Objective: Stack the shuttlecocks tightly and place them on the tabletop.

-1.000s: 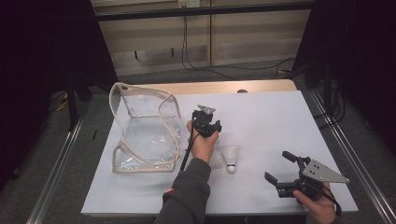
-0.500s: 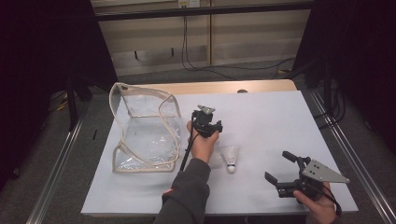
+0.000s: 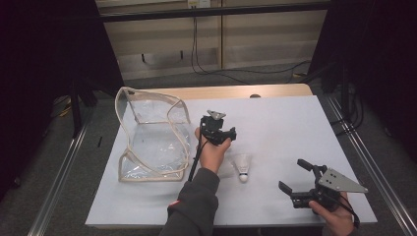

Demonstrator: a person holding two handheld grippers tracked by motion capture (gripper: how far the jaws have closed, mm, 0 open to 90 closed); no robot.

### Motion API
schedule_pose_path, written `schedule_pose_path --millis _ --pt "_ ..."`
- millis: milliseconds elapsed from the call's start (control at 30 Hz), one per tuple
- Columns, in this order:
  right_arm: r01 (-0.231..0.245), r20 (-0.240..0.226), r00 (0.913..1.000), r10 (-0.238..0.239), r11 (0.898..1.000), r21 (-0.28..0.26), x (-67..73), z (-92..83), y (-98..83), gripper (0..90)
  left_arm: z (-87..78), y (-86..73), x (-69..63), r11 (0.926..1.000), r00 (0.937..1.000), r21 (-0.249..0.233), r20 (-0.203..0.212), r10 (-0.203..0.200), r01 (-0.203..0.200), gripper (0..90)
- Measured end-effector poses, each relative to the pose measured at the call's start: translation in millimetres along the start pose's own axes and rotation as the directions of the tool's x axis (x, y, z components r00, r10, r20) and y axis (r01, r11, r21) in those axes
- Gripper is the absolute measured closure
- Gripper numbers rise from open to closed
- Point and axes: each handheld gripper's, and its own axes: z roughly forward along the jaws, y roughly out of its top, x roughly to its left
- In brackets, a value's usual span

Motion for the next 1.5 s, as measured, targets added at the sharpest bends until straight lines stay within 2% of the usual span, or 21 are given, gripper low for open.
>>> schedule_pose_path --millis 100,333,567,1300,1500 --pt "-0.002 0.0 1.0 0.002 1.0 0.0 0.3 0.0 0.1 1.5 -2.4 0.3 -0.3 0.9999 0.9997 0.005 0.019 -0.016 0.016 31.1" --pt "0.003 0.001 1.0 -0.003 1.0 0.0 -0.2 -0.1 0.0 1.5 -7.8 1.4 -1.5 0.9997 0.9987 0.014 0.046 -0.02 0.02 26.5" --pt "0.004 0.003 1.0 -0.004 1.0 0.003 0.3 0.2 0.1 1.5 -13.1 0.8 -5.0 0.9991 0.995 0.035 0.096 -0.027 0.024 21.8" --pt "0.013 0.003 0.9999 -0.013 1.0 0.005 2.0 0.9 0.7 1.5 -29.4 -0.6 -13.3 0.9975 0.9885 0.07 0.151 -0.008 -0.003 11.8" --pt "0.019 0.003 0.9998 -0.019 1.0 0.005 2.9 1.0 1.1 1.5 -35.5 -4.5 -12.9 0.9986 0.9875 0.052 0.157 -0.007 -0.001 11.2"
